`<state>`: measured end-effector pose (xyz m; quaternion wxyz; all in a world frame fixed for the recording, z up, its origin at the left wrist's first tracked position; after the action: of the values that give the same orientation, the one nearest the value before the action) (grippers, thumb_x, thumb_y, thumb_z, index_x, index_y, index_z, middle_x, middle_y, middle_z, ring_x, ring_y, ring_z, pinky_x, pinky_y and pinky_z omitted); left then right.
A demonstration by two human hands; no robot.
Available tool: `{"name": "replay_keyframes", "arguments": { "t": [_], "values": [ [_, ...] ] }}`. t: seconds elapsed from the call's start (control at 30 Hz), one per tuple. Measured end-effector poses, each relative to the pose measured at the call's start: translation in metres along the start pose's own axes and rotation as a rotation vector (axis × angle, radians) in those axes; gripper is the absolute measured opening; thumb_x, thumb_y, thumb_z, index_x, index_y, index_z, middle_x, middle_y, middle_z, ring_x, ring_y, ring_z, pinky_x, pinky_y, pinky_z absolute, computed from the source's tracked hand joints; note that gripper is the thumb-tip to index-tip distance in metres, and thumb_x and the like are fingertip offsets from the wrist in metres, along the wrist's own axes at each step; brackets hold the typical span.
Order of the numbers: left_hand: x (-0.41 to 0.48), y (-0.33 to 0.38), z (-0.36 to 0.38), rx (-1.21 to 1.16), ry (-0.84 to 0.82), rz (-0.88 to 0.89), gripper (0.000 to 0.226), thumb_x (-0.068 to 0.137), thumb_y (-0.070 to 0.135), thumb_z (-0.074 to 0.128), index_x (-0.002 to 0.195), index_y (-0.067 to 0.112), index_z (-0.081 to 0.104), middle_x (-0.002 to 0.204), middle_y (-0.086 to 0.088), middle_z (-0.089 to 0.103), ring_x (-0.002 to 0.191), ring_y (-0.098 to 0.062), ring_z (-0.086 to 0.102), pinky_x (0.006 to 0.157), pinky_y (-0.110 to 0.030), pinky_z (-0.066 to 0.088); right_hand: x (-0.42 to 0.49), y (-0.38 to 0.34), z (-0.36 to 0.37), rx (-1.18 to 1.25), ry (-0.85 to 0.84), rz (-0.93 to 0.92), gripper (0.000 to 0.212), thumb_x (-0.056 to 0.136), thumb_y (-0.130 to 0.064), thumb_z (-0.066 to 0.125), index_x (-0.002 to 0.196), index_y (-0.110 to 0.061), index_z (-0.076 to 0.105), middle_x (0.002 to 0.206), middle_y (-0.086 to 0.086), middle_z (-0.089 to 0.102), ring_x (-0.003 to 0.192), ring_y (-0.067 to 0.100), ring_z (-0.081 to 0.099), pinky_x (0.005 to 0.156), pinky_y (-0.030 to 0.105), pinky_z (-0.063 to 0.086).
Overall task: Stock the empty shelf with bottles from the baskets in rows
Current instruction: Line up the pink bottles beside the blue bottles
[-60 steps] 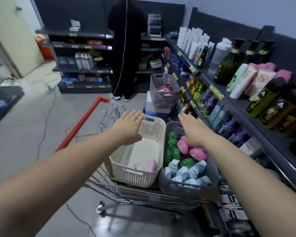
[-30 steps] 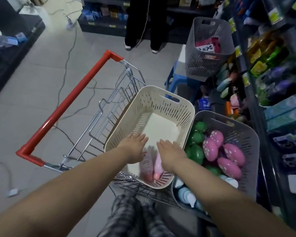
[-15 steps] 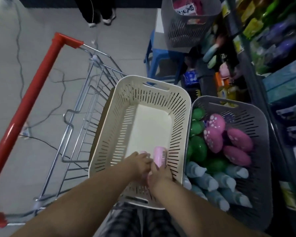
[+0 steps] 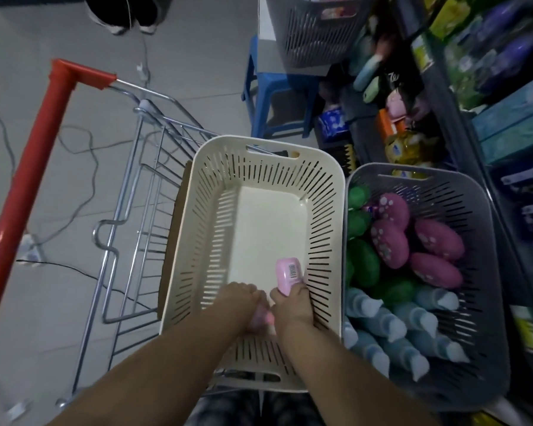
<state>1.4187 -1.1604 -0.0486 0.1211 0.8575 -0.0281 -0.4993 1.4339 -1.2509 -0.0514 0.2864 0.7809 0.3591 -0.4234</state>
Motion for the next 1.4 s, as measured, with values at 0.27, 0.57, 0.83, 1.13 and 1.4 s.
{"name": "replay_keyframes", "arguments": {
  "t": [0.27, 0.57, 0.83, 1.13, 1.4],
  "values": [
    [0.004, -0.033, -0.005, -0.377, 0.024, -0.231, 0.042, 0.097, 0.048, 0.029, 0.121, 0.022, 0.052, 0.112, -0.009, 0.059, 0.100, -0.028, 0.059, 0.087, -0.043, 0.052, 0.007, 0.007, -0.015, 0.410, 0.327, 0.082, 0.039, 0.095, -0.010, 0.046, 0.134, -0.013, 0.054, 0.143, 0.004, 0.035, 0.125, 0.047, 0.040, 0.101, 0.047, 0.040],
    [-0.002, -0.045, -0.021, -1.170, 0.314, -0.410, 0.039, 0.083, 0.049, 0.056, 0.096, 0.012, 0.055, 0.076, -0.010, 0.065, 0.056, -0.026, 0.065, 0.048, -0.034, 0.056, 0.002, 0.063, -0.053, 0.983, 0.754, 0.238, 0.025, 0.089, 0.006, 0.049, 0.110, -0.001, 0.059, 0.118, 0.015, 0.054, 0.105, 0.031, 0.053, 0.090, 0.033, 0.042],
    [-0.019, -0.056, -0.043, -1.293, 0.424, -0.283, 0.026, 0.081, 0.033, 0.068, 0.098, 0.017, 0.057, 0.096, -0.008, 0.066, 0.084, -0.022, 0.064, 0.073, -0.031, 0.051, -0.028, 0.078, -0.077, 1.400, 0.807, 0.203, 0.020, 0.089, -0.013, 0.064, 0.108, -0.012, 0.068, 0.104, 0.005, 0.069, 0.097, 0.024, 0.063, 0.080, 0.026, 0.045],
    [-0.049, -0.069, -0.089, -1.776, 0.346, -0.175, 0.034, 0.078, 0.012, 0.072, 0.109, 0.002, 0.062, 0.081, -0.013, 0.073, 0.072, -0.029, 0.070, 0.069, -0.041, 0.060, -0.110, 0.111, -0.147, 1.747, 0.796, -0.179, 0.020, 0.091, 0.004, 0.058, 0.099, -0.012, 0.067, 0.105, 0.002, 0.069, 0.098, 0.017, 0.066, 0.089, 0.035, 0.056],
    [-0.099, -0.029, -0.161, -1.763, -0.091, 0.449, 0.085, 0.044, 0.026, 0.090, 0.119, 0.000, 0.059, 0.099, -0.018, 0.070, 0.085, -0.031, 0.067, 0.077, -0.036, 0.055, -0.209, 0.163, -0.209, 1.879, 0.824, -0.592, 0.022, 0.083, 0.004, 0.058, 0.082, -0.014, 0.071, 0.092, 0.012, 0.073, 0.051, 0.010, 0.045, 0.047, 0.017, 0.035]
  ]
}}
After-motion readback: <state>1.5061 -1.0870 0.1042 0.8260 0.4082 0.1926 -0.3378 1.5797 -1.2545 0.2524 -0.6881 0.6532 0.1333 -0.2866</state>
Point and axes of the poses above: each hand's wrist, its own x-axis towards the middle knuckle, its own z-axis out of the palm, y = z × x, the point moved 6 cm from there along x, towards the middle knuckle
